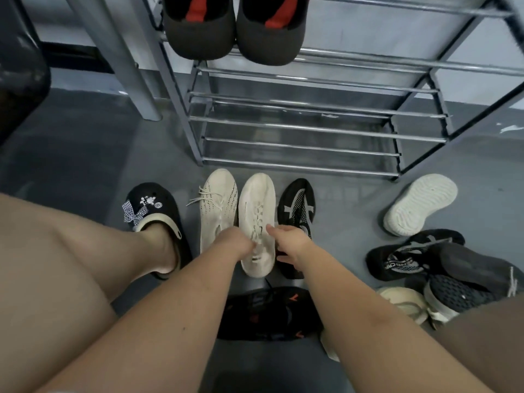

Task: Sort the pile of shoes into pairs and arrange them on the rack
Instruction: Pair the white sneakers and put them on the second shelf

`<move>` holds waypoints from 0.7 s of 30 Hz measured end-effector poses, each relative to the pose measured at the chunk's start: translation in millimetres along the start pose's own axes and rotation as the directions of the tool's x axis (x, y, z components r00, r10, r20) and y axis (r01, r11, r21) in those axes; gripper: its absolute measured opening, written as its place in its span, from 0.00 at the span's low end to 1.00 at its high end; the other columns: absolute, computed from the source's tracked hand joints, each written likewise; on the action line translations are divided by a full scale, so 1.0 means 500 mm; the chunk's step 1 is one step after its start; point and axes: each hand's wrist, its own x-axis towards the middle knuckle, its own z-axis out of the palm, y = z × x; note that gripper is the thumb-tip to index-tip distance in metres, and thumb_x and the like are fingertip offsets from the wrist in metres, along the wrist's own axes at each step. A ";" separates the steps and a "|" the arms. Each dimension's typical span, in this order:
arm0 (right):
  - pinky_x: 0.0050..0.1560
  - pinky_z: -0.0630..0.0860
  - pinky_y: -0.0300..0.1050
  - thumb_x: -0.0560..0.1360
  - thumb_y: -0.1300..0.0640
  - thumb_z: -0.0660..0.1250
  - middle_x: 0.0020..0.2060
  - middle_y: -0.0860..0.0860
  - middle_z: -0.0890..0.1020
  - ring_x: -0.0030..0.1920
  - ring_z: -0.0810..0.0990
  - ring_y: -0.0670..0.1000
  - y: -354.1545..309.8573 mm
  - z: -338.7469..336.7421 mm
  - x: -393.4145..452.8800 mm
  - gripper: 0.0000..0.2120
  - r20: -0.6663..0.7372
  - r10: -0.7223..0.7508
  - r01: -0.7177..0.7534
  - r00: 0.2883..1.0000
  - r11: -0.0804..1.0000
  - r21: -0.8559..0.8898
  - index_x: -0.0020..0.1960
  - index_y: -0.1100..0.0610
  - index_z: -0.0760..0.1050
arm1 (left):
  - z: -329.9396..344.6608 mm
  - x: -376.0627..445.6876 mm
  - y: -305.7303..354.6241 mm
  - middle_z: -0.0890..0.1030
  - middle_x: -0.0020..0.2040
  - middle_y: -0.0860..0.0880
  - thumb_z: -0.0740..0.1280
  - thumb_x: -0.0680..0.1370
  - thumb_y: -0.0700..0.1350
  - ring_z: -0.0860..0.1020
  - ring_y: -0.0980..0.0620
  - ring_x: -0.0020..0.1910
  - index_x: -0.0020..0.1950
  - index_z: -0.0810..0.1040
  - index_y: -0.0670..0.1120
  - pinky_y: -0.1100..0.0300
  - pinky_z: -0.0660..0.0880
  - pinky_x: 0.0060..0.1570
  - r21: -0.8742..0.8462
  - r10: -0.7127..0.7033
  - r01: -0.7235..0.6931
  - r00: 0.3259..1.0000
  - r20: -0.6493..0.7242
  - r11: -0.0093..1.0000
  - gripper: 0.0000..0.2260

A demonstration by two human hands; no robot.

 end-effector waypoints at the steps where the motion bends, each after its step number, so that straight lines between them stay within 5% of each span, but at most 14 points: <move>1: 0.62 0.73 0.48 0.77 0.49 0.65 0.67 0.55 0.72 0.63 0.73 0.55 -0.002 -0.011 -0.005 0.28 -0.042 -0.047 0.044 0.998 0.997 -0.059 0.73 0.59 0.63 | -0.001 -0.007 0.007 0.75 0.62 0.43 0.67 0.75 0.50 0.75 0.44 0.60 0.64 0.73 0.40 0.55 0.73 0.59 0.093 0.014 -0.011 0.999 -0.037 0.996 0.21; 4: 0.68 0.66 0.47 0.77 0.47 0.64 0.72 0.55 0.67 0.70 0.68 0.56 0.007 -0.052 -0.028 0.34 -0.107 -0.213 0.152 0.971 0.899 -0.411 0.77 0.57 0.55 | 0.007 -0.023 0.012 0.69 0.66 0.44 0.64 0.77 0.51 0.69 0.44 0.64 0.68 0.68 0.43 0.52 0.70 0.62 0.277 0.155 -0.109 0.976 -0.150 0.955 0.23; 8: 0.69 0.64 0.52 0.77 0.47 0.63 0.74 0.56 0.59 0.72 0.62 0.58 0.059 -0.111 -0.064 0.35 -0.087 -0.319 0.129 0.944 0.598 -0.791 0.77 0.54 0.50 | 0.030 -0.055 0.017 0.53 0.77 0.44 0.59 0.79 0.52 0.54 0.45 0.75 0.76 0.54 0.45 0.50 0.58 0.71 0.488 0.423 -0.323 0.900 -0.108 0.811 0.28; 14: 0.70 0.63 0.54 0.77 0.48 0.63 0.76 0.55 0.53 0.75 0.55 0.58 0.139 -0.212 -0.124 0.36 -0.136 -0.307 0.008 0.942 0.426 -0.905 0.78 0.53 0.48 | 0.089 -0.105 0.080 0.46 0.79 0.46 0.57 0.80 0.53 0.47 0.46 0.77 0.78 0.47 0.46 0.52 0.48 0.74 0.581 0.629 -0.528 0.776 0.035 0.619 0.31; 21: 0.71 0.60 0.54 0.78 0.46 0.59 0.78 0.55 0.48 0.77 0.50 0.58 0.208 -0.327 -0.187 0.35 -0.291 -0.269 -0.141 0.918 0.465 -0.874 0.78 0.52 0.45 | 0.172 -0.146 0.154 0.43 0.79 0.47 0.55 0.80 0.55 0.42 0.48 0.77 0.78 0.44 0.47 0.53 0.44 0.75 0.653 0.697 -0.620 0.691 0.192 0.435 0.31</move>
